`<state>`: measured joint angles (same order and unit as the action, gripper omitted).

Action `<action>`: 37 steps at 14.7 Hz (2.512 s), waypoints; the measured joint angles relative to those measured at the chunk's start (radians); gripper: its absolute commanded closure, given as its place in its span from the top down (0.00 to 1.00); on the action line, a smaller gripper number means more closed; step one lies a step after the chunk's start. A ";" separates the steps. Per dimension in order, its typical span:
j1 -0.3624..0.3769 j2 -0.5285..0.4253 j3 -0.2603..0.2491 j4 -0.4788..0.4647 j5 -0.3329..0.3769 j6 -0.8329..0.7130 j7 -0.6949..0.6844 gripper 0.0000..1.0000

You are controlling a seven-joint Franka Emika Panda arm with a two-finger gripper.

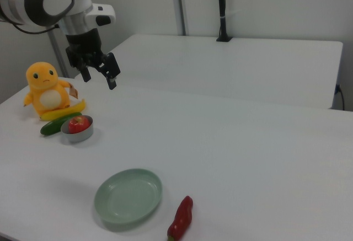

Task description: Red apple placed in the center of the desktop

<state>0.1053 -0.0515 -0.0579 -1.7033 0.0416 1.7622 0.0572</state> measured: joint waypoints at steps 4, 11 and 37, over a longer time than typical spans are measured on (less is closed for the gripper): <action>0.004 -0.001 0.008 -0.001 0.000 0.000 0.000 1.00; 0.009 0.000 0.033 -0.002 0.000 0.000 0.000 1.00; 0.214 0.426 0.164 -0.001 0.000 0.528 0.063 1.00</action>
<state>0.3189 0.3743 0.1062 -1.7041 0.0416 2.2903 0.1205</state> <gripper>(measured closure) 0.000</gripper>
